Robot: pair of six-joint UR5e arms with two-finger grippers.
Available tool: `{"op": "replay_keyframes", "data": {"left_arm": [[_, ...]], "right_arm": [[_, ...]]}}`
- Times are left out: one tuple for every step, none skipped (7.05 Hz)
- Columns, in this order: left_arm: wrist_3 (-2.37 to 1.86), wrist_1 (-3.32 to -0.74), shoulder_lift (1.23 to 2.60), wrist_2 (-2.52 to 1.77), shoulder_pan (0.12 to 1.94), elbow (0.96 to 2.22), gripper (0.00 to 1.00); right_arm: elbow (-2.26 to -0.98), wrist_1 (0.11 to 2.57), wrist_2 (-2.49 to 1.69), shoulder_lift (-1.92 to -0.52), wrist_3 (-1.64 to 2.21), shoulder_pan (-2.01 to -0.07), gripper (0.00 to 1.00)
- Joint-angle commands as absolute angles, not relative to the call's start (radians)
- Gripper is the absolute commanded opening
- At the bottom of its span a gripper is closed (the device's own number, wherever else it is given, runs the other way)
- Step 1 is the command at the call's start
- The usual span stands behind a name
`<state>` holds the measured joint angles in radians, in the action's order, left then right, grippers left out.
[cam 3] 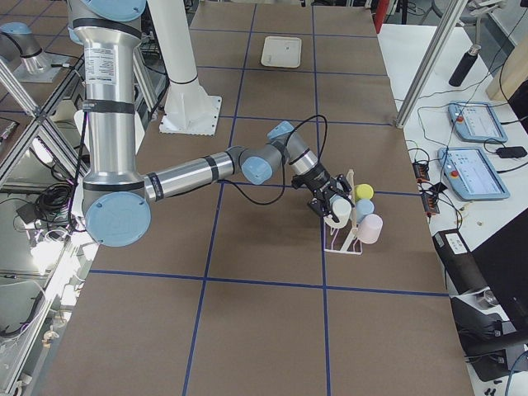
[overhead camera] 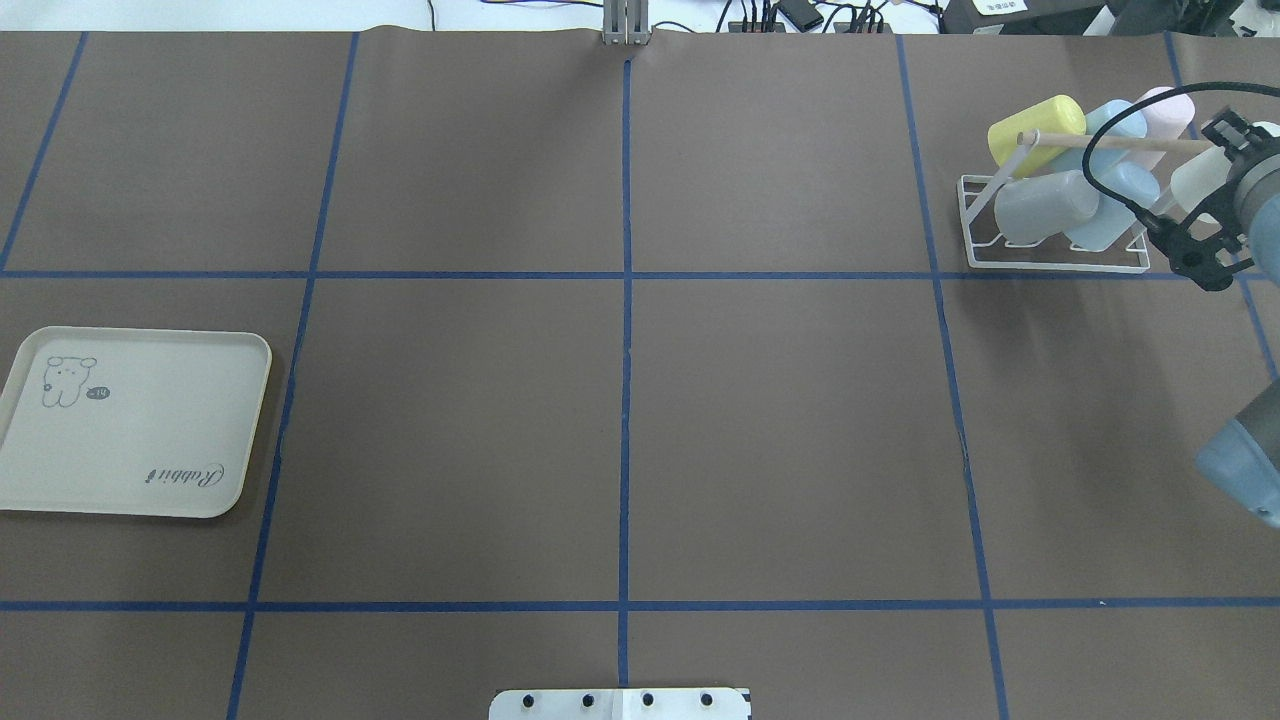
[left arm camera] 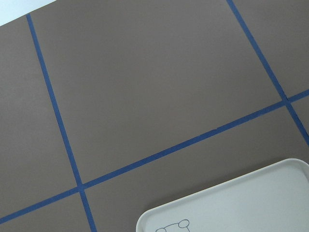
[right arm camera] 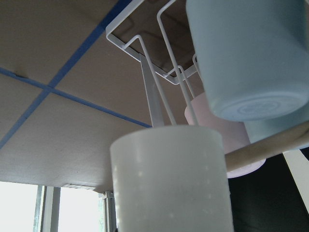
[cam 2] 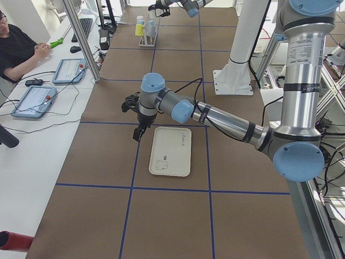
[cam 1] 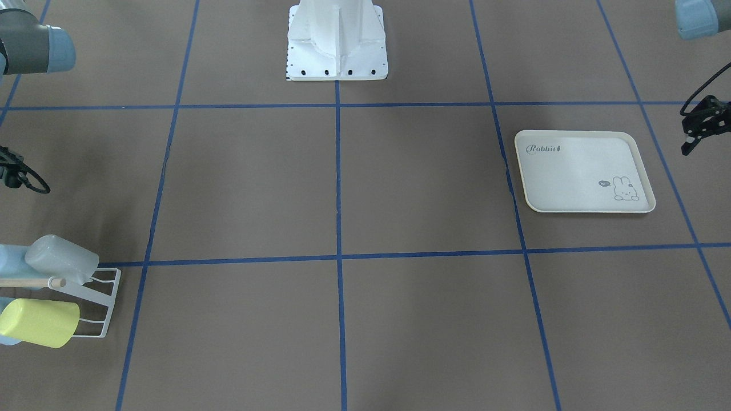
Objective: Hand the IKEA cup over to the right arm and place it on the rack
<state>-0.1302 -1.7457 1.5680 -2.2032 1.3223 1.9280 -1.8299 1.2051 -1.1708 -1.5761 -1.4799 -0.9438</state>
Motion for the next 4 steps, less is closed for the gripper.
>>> {"op": "replay_keyframes", "data": {"left_arm": [[-0.132,-1.744,1.568,-2.204,1.322,1.928,1.00],[-0.132,-1.746,1.568,-2.204,1.322,1.928,1.00],[-0.132,-1.744,1.568,-2.204,1.322,1.928,1.00],[-0.132,-1.746,1.568,-2.204,1.322,1.927,1.00]], "right_arm": [[-1.827,1.206,-1.163,-1.575,-1.482,-0.939,0.45],[-1.825,1.207,-1.145,-1.575,-1.482,-0.928,0.45],[-1.825,1.209,-1.123,-1.577,-1.483,-0.917,0.45],[-1.821,1.210,-1.112,-1.578,-1.483,-0.908,0.45]]}}
